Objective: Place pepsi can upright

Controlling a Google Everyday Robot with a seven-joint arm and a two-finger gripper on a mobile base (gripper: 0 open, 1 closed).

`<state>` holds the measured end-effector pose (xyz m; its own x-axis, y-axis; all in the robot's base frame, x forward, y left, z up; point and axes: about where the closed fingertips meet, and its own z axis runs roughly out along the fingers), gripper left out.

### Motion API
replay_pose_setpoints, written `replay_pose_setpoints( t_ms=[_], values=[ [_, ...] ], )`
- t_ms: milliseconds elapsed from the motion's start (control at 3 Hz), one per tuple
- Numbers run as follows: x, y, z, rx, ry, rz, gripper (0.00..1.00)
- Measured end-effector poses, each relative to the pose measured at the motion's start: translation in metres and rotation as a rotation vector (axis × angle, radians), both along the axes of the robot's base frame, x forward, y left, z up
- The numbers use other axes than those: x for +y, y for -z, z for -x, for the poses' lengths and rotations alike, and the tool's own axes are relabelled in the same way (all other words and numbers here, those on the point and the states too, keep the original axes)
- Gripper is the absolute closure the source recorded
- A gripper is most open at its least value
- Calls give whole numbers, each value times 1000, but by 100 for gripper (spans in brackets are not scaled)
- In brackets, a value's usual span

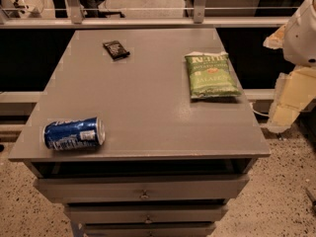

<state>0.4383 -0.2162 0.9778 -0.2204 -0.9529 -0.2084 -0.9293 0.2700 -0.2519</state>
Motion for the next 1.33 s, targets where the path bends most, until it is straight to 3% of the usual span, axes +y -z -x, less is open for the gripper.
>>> replay_pose_setpoints(
  t_ms=[333,667,1000,1333],
  values=[
    [0,0,0,0,0,0,0],
    [66,13,3,6,-75,-52,0],
    [176,30,14,0,-200,-138,0],
    [254,36,20,-10,-291,-193,0]
  ],
)
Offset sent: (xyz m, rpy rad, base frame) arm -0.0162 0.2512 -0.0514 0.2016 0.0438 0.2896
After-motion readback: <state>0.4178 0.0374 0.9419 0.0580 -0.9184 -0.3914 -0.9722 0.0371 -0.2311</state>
